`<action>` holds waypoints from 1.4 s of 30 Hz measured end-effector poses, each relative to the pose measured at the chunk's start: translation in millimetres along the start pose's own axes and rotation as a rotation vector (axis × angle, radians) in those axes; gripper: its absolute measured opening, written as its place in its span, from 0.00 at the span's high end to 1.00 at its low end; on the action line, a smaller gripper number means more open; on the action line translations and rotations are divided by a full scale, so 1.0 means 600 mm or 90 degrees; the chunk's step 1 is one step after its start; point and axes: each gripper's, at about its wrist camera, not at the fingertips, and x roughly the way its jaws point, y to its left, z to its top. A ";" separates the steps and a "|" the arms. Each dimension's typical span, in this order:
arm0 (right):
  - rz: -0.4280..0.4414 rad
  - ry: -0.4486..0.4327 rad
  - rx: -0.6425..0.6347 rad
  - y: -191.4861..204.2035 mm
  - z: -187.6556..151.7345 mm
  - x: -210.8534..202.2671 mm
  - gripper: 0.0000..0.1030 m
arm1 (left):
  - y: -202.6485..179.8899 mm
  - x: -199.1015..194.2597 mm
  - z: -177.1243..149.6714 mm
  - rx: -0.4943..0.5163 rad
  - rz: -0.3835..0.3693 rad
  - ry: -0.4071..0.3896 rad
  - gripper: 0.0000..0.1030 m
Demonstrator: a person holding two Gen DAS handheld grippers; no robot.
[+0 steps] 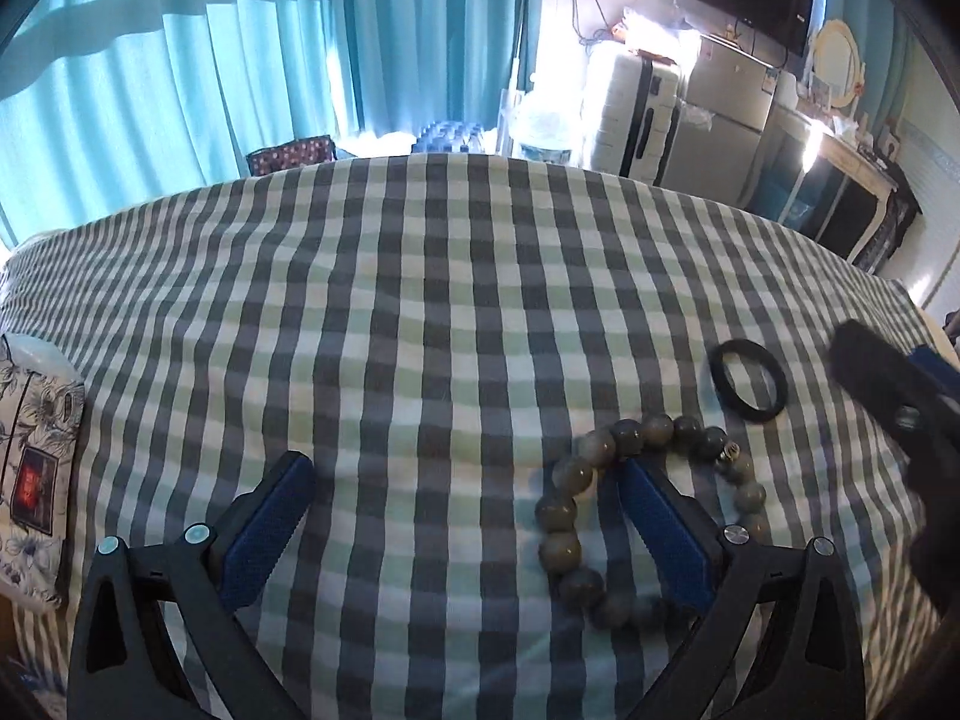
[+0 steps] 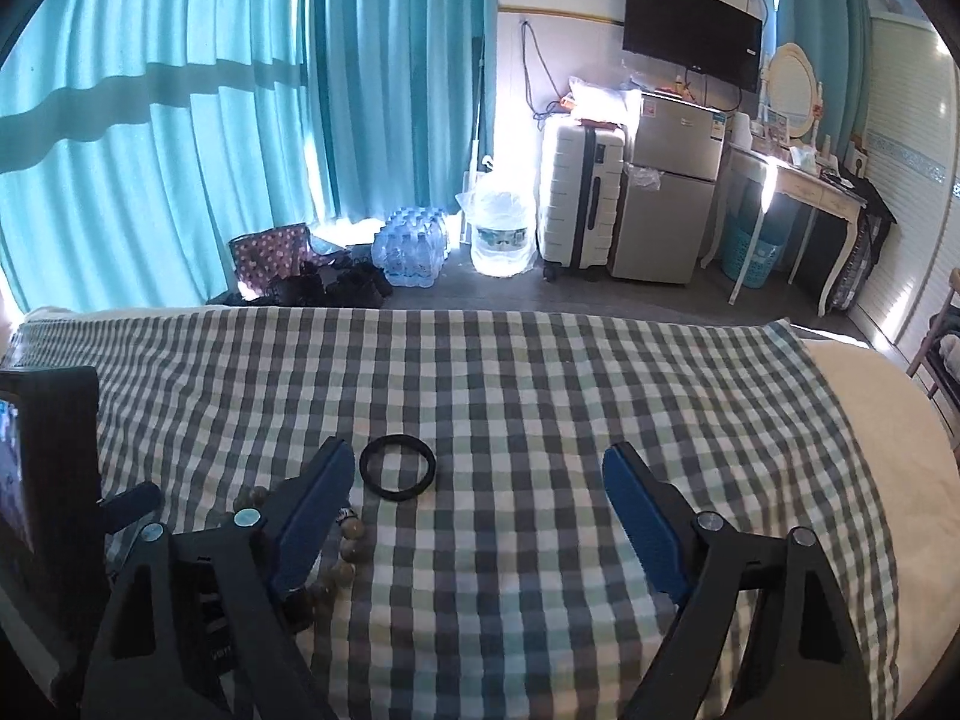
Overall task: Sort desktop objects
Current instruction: 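Grasp the bead bracelet with the left tool while the right tool grasps the black hair tie, then carry the bracelet into the cardboard box with the left tool while the right tool drops the hair tie in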
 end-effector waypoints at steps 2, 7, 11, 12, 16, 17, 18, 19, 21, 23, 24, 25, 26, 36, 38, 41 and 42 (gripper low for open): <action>0.014 0.021 0.015 0.004 0.002 0.030 0.24 | -0.003 0.005 0.003 0.009 0.002 -0.002 0.00; 0.014 0.106 0.016 0.004 -0.008 0.098 0.53 | -0.006 0.007 0.008 0.029 -0.007 -0.011 0.14; 0.020 0.113 0.027 -0.011 -0.022 0.099 0.80 | -0.017 -0.016 -0.001 0.074 -0.021 -0.020 0.55; 0.025 0.115 0.030 -0.018 -0.024 0.093 0.96 | -0.017 -0.020 -0.003 0.077 -0.028 -0.019 0.61; 0.039 0.115 0.032 -0.041 -0.049 0.044 0.96 | 0.013 -0.039 -0.014 0.049 -0.070 0.008 0.87; 0.035 0.115 0.030 -0.046 -0.058 0.029 0.96 | 0.024 -0.046 -0.018 0.039 -0.084 0.017 0.90; 0.040 0.115 0.034 -0.049 -0.066 0.013 0.96 | 0.034 -0.053 -0.024 0.033 -0.095 0.025 0.90; 0.048 0.116 0.042 -0.054 -0.074 -0.003 0.96 | 0.044 -0.064 -0.031 0.029 -0.101 0.028 0.90; 0.049 0.121 0.054 -0.061 -0.088 -0.036 0.96 | 0.058 -0.089 -0.049 0.038 -0.100 0.027 0.90; 0.042 0.124 0.053 -0.060 -0.100 -0.070 0.96 | 0.076 -0.120 -0.066 0.042 -0.097 0.023 0.90; 0.039 0.125 0.051 -0.058 -0.104 -0.089 0.96 | 0.087 -0.135 -0.071 0.036 -0.096 0.020 0.90; 0.040 0.128 0.049 -0.054 -0.108 -0.107 0.96 | 0.100 -0.152 -0.075 0.029 -0.098 0.022 0.90; 0.040 0.128 0.047 -0.049 -0.110 -0.125 0.96 | 0.108 -0.166 -0.077 0.024 -0.097 0.021 0.90; 0.039 0.079 0.011 0.034 -0.086 -0.320 0.96 | 0.198 -0.391 -0.070 0.050 -0.113 -0.042 0.90; 0.037 0.068 0.001 0.057 -0.082 -0.355 0.96 | 0.222 -0.437 -0.062 0.047 -0.118 -0.057 0.90; 0.042 0.045 -0.006 0.092 -0.074 -0.409 0.96 | 0.258 -0.511 -0.058 0.056 -0.129 -0.092 0.90; 0.044 0.037 -0.011 0.107 -0.073 -0.428 0.96 | 0.271 -0.534 -0.057 0.062 -0.124 -0.100 0.90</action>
